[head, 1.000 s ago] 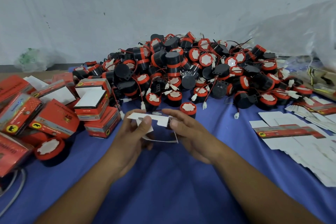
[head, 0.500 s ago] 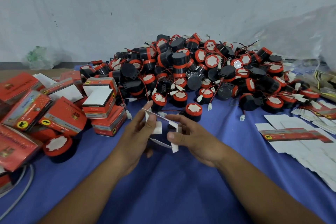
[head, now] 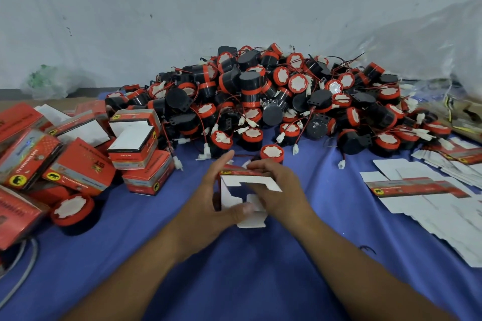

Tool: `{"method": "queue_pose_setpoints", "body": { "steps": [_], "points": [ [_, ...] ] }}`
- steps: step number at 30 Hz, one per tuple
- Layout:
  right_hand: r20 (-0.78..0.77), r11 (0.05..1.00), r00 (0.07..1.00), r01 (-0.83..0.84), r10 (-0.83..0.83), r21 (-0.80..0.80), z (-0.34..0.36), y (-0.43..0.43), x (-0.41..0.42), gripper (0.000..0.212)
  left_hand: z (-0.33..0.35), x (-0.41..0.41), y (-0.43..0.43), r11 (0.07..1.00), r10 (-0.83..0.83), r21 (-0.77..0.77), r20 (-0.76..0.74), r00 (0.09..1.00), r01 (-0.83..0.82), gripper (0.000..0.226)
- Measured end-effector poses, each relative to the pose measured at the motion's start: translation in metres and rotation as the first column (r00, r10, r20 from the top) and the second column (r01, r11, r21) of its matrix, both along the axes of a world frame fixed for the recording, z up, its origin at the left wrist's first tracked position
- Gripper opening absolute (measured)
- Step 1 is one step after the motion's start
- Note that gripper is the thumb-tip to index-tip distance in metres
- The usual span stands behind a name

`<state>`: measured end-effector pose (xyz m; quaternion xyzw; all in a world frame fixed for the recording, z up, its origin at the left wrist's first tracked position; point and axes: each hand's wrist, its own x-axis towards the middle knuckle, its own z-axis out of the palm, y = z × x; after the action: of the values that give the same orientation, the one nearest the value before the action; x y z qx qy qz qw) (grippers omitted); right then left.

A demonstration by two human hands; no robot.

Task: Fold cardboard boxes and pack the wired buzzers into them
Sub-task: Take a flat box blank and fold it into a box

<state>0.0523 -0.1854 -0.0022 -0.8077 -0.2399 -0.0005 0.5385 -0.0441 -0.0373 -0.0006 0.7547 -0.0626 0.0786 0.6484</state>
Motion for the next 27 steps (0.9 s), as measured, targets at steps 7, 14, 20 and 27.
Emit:
{"method": "queue_pose_setpoints", "body": {
  "steps": [7,14,20,27],
  "points": [
    [0.191,0.999,0.981,-0.029,0.020,0.044,0.008,-0.001,-0.005,0.042,-0.001,0.005,0.006,0.963,0.057,-0.262,-0.002,0.998,-0.056,0.063],
    [0.018,0.937,0.971,-0.233,0.237,0.261,0.013,-0.006,-0.002,0.038,0.007,0.008,0.012,0.828,-0.089,-0.556,0.003,0.996,0.076,0.049],
    [-0.200,0.818,0.832,-0.412,0.517,0.401,0.012,-0.009,0.000,0.041,0.009,0.004,0.010,0.766,-0.095,-0.641,-0.024,0.995,0.058,0.043],
    [-0.268,0.866,0.840,-0.385,0.472,0.319,0.007,-0.010,-0.003,0.065,0.011,0.005,0.004,0.794,0.034,-0.601,-0.111,0.993,-0.094,0.047]
  ]
}}
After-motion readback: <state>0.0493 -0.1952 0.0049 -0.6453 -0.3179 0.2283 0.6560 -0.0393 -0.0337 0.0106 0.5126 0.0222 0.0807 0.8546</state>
